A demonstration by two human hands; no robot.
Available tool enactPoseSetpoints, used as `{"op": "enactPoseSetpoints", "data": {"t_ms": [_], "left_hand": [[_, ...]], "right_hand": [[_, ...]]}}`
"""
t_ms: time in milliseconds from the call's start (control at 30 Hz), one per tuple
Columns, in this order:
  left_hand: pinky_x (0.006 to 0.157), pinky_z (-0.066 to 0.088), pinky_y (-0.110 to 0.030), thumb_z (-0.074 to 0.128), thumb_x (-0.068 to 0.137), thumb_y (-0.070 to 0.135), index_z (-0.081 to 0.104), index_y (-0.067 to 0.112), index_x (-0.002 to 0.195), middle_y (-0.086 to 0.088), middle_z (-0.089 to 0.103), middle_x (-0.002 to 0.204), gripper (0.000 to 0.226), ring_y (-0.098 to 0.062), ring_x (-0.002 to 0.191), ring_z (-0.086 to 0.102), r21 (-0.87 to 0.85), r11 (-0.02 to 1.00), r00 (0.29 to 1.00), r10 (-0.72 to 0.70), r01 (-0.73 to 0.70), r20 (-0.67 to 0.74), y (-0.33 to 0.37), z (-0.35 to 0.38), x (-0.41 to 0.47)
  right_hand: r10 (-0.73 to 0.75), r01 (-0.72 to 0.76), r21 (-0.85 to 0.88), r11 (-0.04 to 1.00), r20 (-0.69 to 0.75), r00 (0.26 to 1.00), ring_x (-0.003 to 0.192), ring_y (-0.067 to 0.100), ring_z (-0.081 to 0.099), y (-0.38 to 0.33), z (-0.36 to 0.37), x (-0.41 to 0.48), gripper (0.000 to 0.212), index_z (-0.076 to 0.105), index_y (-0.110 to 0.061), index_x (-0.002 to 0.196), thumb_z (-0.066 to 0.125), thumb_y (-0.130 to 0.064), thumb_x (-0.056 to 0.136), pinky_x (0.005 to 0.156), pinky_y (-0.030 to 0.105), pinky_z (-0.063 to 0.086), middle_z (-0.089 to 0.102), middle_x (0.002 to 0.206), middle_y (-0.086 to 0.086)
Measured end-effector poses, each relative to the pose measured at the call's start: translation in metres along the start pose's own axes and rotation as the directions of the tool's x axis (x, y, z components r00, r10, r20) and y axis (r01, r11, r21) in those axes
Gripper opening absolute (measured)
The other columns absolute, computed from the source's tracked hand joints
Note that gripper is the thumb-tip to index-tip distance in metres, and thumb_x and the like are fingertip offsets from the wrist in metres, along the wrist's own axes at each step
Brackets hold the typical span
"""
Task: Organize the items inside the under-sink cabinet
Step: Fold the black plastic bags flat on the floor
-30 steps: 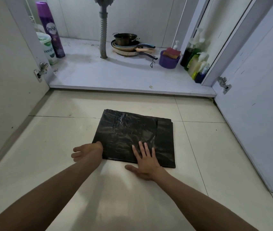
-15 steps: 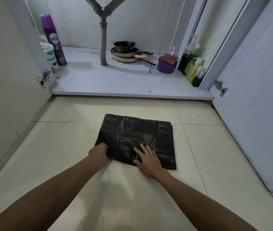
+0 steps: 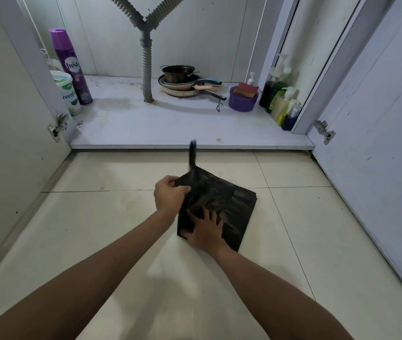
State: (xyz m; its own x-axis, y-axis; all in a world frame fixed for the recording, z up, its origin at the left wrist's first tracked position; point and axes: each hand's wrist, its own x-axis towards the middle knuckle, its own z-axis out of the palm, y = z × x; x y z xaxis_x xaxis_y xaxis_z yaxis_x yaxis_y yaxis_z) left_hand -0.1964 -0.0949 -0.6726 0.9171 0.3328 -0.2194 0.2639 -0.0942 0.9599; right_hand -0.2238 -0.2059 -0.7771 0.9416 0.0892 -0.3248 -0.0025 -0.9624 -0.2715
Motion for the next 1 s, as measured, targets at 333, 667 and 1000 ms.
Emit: {"op": "enactPoseSetpoints", "data": {"t_ms": [333, 667, 1000], "left_hand": [[0.075, 0.047, -0.028, 0.06, 0.081, 0.016, 0.066, 0.026, 0.104, 0.003, 0.072, 0.097, 0.026, -0.021, 0.092, 0.065, 0.534, 0.616, 0.808, 0.346, -0.579, 0.478, -0.046, 0.054, -0.05], [0.086, 0.043, -0.033, 0.059, 0.084, 0.049, 0.055, 0.019, 0.121, 0.001, 0.051, 0.123, 0.048, -0.021, 0.113, 0.051, 0.567, 0.169, 0.586, 0.1, -0.806, 0.804, -0.097, 0.076, -0.078], [0.089, 0.038, -0.029, 0.05, 0.091, 0.017, 0.052, 0.017, 0.127, 0.0, 0.046, 0.126, 0.036, -0.02, 0.115, 0.045, 0.622, 0.068, 0.625, 0.116, -0.78, 0.772, -0.111, 0.038, -0.076]], "right_hand": [[0.177, -0.39, 0.913, -0.119, 0.406, 0.897, 0.105, 0.032, 0.064, 0.085, -0.077, 0.013, 0.059, 0.069, -0.014, 0.116, 0.031, -0.056, 0.099, 0.089, 0.043, 0.053, 0.069, 0.118, 0.015], [0.446, -0.449, 0.886, 0.114, 0.358, 0.82, 0.102, 0.03, 0.061, 0.122, -0.063, 0.007, 0.039, 0.053, 0.0, 0.128, 0.063, -0.017, 0.094, 0.085, 0.042, 0.053, 0.063, 0.118, 0.015], [0.557, -0.44, 0.838, 0.323, 0.208, 0.804, 0.106, 0.033, 0.061, 0.138, -0.063, 0.018, 0.036, 0.058, 0.001, 0.119, 0.065, -0.019, 0.09, 0.095, 0.045, 0.052, 0.064, 0.118, 0.015]]}}
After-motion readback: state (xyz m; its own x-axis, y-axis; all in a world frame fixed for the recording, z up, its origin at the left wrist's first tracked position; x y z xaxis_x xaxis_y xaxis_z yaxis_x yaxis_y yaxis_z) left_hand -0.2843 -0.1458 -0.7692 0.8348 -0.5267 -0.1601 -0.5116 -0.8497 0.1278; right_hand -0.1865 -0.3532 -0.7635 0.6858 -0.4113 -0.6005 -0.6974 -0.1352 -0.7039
